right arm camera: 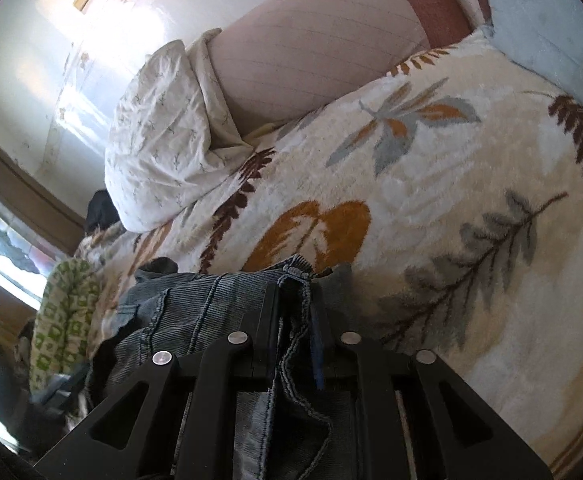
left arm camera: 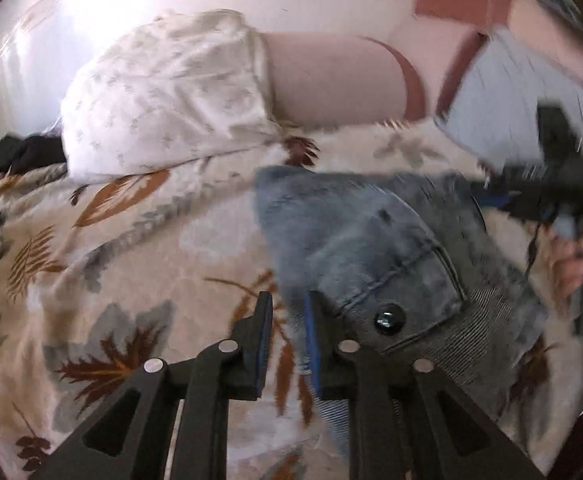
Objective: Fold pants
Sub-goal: 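Lift and fold the jeans over with both grippers toward each other, then press and smooth the folded jeans with both grippers, then open them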
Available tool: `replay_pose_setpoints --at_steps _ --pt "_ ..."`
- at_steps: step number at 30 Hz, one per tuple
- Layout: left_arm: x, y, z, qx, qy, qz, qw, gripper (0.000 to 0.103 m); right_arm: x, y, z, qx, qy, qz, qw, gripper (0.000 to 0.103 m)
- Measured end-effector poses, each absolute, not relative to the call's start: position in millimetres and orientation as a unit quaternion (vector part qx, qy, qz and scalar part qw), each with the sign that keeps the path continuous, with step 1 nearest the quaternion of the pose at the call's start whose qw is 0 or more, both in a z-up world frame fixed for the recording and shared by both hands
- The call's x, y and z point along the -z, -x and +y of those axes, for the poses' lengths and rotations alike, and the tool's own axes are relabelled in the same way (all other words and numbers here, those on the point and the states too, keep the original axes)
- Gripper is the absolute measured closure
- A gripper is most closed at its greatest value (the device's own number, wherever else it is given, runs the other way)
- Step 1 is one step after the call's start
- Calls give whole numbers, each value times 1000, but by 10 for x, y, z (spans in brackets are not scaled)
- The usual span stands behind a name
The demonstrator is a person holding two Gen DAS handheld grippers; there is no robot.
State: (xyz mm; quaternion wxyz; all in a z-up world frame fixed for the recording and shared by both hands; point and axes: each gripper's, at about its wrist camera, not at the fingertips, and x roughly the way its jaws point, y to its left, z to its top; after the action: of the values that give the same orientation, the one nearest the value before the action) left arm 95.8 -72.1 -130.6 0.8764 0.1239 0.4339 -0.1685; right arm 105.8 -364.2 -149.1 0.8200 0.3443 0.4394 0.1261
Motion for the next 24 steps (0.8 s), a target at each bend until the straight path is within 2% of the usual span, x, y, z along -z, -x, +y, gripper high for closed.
replay_pose_setpoints --at_steps 1,3,4,14,16,17,18,24 --pt "1356 -942 -778 165 -143 431 875 87 1479 -1026 -3650 -125 -349 441 817 78" --pt "1394 -925 -783 169 -139 439 872 88 1463 -895 -3691 -117 -365 453 805 48" --pt "1386 -933 -776 172 -131 442 871 88 1458 -820 -3710 -115 -372 457 799 45" --pt "1410 -940 -829 179 -130 449 866 88 1549 -247 -3486 -176 -392 513 743 42" --pt "1408 -940 -827 181 -126 449 866 88 1518 -225 -3402 -183 -377 510 751 54" --pt "1405 -942 -833 184 -121 450 866 88 1484 -225 -3366 -192 -367 510 754 75" --pt "1405 -936 -856 188 -118 450 865 89 1436 -223 -3337 -186 -348 512 763 91" --pt "1439 -801 -1170 209 -165 437 859 89 1280 -207 -3358 -125 -290 499 807 93"
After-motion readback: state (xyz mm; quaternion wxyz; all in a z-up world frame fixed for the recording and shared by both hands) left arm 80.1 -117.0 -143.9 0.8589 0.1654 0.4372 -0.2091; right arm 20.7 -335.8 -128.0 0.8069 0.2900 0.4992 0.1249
